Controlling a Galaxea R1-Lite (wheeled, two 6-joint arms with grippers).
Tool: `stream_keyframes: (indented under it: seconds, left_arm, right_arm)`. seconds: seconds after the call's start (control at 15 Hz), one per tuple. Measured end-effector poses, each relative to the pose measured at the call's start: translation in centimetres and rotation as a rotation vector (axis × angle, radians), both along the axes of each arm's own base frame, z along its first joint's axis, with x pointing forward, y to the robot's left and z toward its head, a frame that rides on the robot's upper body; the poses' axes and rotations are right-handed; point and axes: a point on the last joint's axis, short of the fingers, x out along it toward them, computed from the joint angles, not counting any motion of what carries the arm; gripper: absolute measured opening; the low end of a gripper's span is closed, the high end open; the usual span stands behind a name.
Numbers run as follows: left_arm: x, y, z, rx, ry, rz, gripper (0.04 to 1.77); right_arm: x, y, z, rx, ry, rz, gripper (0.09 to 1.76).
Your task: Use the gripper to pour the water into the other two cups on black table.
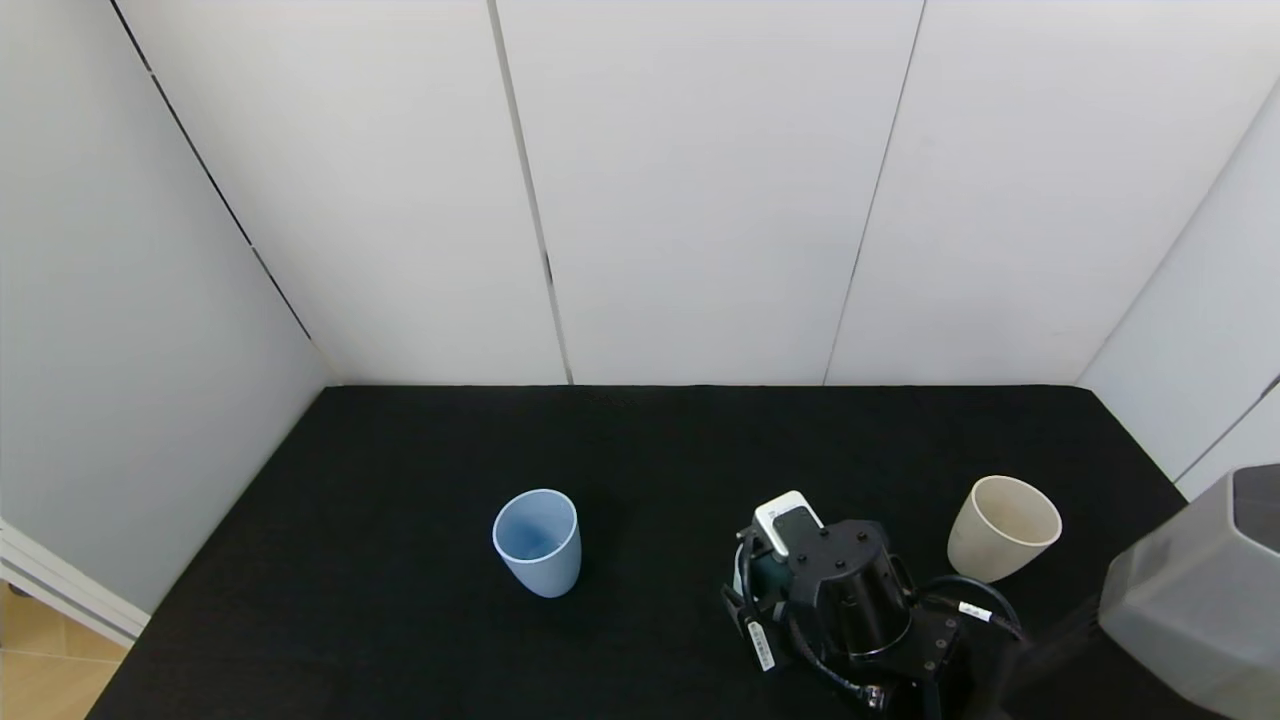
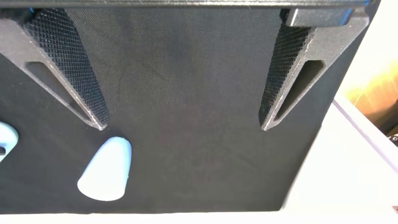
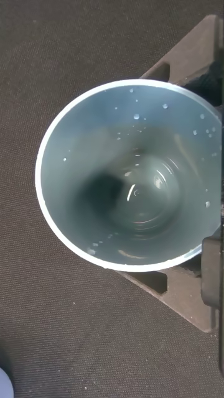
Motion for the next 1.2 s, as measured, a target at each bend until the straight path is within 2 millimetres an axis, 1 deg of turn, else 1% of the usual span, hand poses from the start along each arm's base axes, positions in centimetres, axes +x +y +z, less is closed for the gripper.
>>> stream_keyframes:
  seconds: [0.07, 0.2, 0.53, 0.87, 1.0, 1.2]
  left_arm:
    - [0.0, 0.0, 0.0, 0.0, 0.0, 0.0, 1.72]
    - [0.0, 0.0, 0.0, 0.0, 0.0, 0.0, 1.72]
    - [0.0, 0.0, 0.0, 0.0, 0.001, 0.0, 1.72]
    - [0.0, 0.0, 0.0, 0.0, 0.0, 0.0, 1.72]
    - [0.0, 0.0, 0.0, 0.0, 0.0, 0.0, 1.72]
    - [0.0, 0.0, 0.0, 0.0, 0.0, 0.0, 1.72]
  right_arm:
    - [0.0, 0.0, 0.0, -0.003, 0.001, 0.001, 1.25]
    - [-0.2, -0.2, -0.2, -0.021, 0.019, 0.002, 1.36]
    - [-0.5, -0.5, 2.1, 0.027, -0.029, 0.002, 1.52]
    - [-1.5, -1.5, 6.3, 0.09, -0.12, 0.013, 1.61]
    - [-2.2, -2.2, 8.0, 0.102, -0.159, 0.021, 1.63]
    - [-3.8, -3.8, 10.7, 0.106, -0.183, 0.018, 1.65]
